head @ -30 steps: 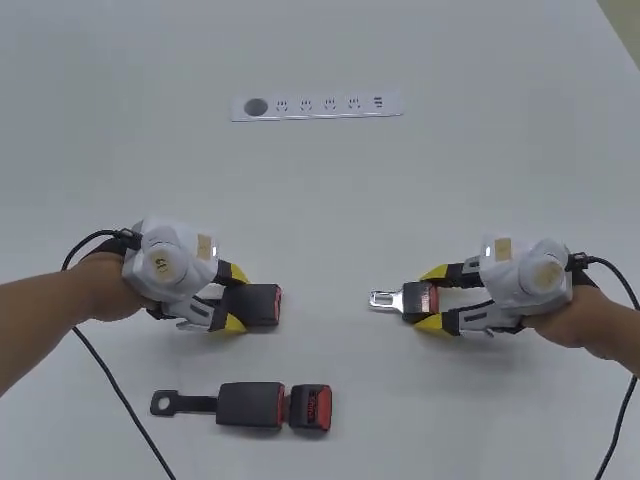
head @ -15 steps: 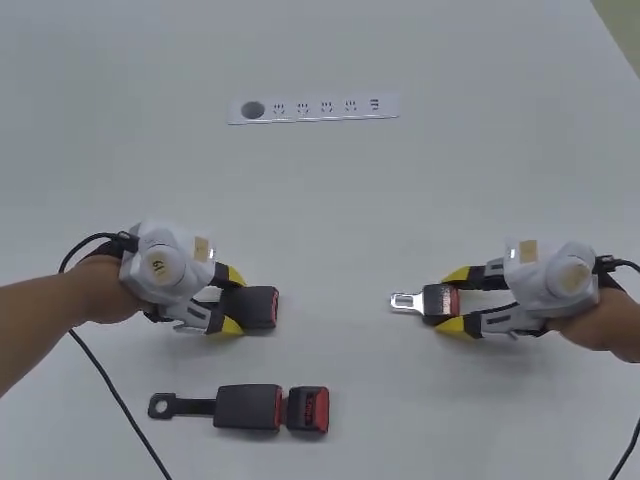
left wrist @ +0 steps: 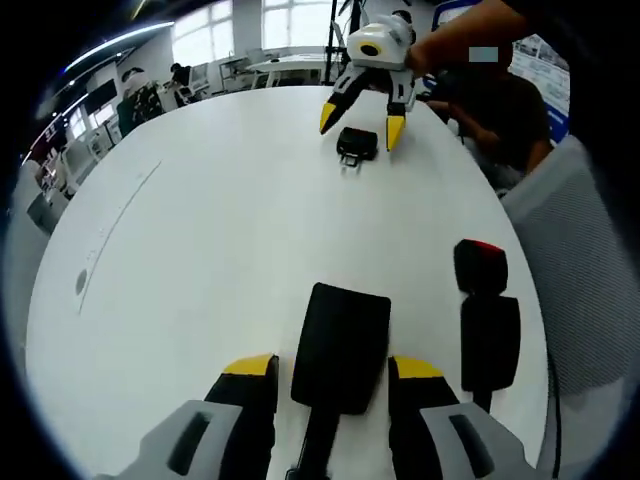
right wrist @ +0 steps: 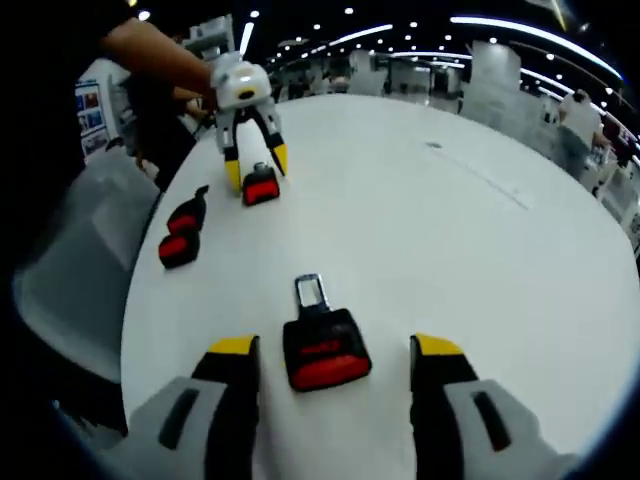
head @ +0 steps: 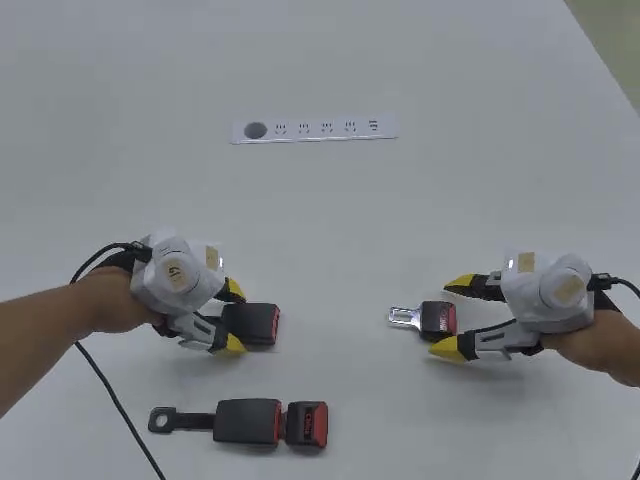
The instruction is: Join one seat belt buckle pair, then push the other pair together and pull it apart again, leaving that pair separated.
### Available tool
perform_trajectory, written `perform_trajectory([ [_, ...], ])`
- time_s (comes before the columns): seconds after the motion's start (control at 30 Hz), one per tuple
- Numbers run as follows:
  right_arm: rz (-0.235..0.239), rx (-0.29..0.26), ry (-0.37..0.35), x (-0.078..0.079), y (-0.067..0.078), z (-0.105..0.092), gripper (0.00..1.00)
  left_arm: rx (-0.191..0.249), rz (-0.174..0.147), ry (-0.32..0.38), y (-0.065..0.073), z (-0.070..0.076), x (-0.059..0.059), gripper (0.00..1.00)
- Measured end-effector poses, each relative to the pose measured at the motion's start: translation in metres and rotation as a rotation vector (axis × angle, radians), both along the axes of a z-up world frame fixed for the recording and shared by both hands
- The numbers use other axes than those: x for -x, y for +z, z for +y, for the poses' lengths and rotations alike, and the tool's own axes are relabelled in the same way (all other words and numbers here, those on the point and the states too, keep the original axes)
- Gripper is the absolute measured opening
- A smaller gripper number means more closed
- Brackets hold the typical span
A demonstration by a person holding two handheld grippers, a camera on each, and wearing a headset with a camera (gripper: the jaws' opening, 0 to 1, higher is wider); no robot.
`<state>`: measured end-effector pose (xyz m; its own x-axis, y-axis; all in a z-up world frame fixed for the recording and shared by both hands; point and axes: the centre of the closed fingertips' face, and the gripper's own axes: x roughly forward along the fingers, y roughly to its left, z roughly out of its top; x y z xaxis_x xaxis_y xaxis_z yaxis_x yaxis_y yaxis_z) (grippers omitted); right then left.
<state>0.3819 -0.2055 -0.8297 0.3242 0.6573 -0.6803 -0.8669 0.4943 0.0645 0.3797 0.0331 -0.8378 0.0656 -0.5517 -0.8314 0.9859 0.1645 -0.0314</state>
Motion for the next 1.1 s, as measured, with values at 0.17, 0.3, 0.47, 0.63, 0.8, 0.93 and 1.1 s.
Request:
perform_trajectory([
  [0.17,-0.085,-0.051,-0.149,-0.012,0.016,0.004,0.81,0.103,-0.078,0.215,0.024,0.001,-0.018,0.81],
  [0.3,-0.134,-0.062,-0.222,-0.010,0.028,0.011,0.87,0.246,-0.106,0.398,0.048,0.005,-0.025,0.95],
  [0.47,-0.178,-0.076,-0.284,-0.001,0.045,0.017,0.95,0.316,-0.114,0.508,0.068,0.021,-0.007,0.95],
  [0.63,-0.218,-0.095,-0.346,0.005,0.061,0.023,0.99,0.391,-0.084,0.608,0.082,0.035,0.012,1.00],
  [0.8,-0.248,-0.094,-0.358,0.015,0.070,0.035,1.00,0.401,-0.112,0.614,0.092,0.050,0.028,1.00],
  [0.93,-0.257,-0.089,-0.344,0.028,0.072,0.043,1.00,0.402,-0.122,0.590,0.099,0.056,0.043,1.00],
  [1.1,-0.254,-0.074,-0.327,0.046,0.067,0.046,1.00,0.391,-0.134,0.569,0.102,0.065,0.061,1.00],
])
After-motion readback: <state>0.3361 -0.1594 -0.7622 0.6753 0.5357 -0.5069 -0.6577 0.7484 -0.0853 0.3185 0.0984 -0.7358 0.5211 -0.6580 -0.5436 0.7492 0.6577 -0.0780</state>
